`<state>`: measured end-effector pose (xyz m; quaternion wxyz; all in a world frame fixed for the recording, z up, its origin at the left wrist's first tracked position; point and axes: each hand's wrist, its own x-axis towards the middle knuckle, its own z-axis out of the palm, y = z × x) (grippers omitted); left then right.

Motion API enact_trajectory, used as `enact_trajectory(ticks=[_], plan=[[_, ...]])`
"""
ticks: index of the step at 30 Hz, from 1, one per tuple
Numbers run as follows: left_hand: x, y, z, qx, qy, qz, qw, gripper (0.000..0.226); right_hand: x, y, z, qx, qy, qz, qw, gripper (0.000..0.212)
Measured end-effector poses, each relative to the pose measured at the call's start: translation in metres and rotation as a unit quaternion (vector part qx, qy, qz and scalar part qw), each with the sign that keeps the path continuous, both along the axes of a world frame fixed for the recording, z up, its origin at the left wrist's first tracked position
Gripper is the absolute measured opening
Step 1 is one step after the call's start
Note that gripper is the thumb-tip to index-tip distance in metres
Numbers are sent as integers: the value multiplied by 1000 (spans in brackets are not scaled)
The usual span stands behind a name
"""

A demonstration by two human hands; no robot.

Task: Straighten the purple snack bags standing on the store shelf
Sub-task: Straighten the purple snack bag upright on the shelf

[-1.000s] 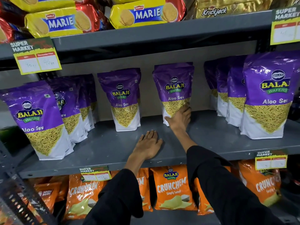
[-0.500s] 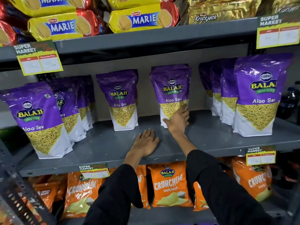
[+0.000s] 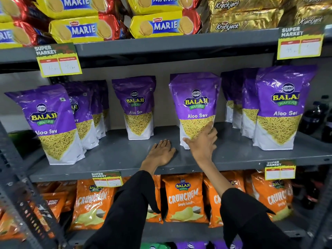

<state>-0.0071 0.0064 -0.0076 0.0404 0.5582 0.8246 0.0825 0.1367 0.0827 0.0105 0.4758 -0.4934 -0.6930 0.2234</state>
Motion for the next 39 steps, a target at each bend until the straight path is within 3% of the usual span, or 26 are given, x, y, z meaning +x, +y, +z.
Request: enact_trajectory(ticks=[24, 31, 35, 39], plan=[[2, -2, 2, 12, 27, -14, 999, 62, 59, -61, -16, 39, -12, -21, 999, 125], [-5, -6, 7, 82, -97, 18, 992, 49, 65, -60, -18, 56, -4, -12, 998, 121], [0, -5, 2, 11, -11, -23, 1000, 57, 64, -57, -19, 57, -4, -9, 998, 124], [3, -7, -7, 5, 27, -16, 999, 66, 57, -56, -23, 62, 8, -15, 998, 125]])
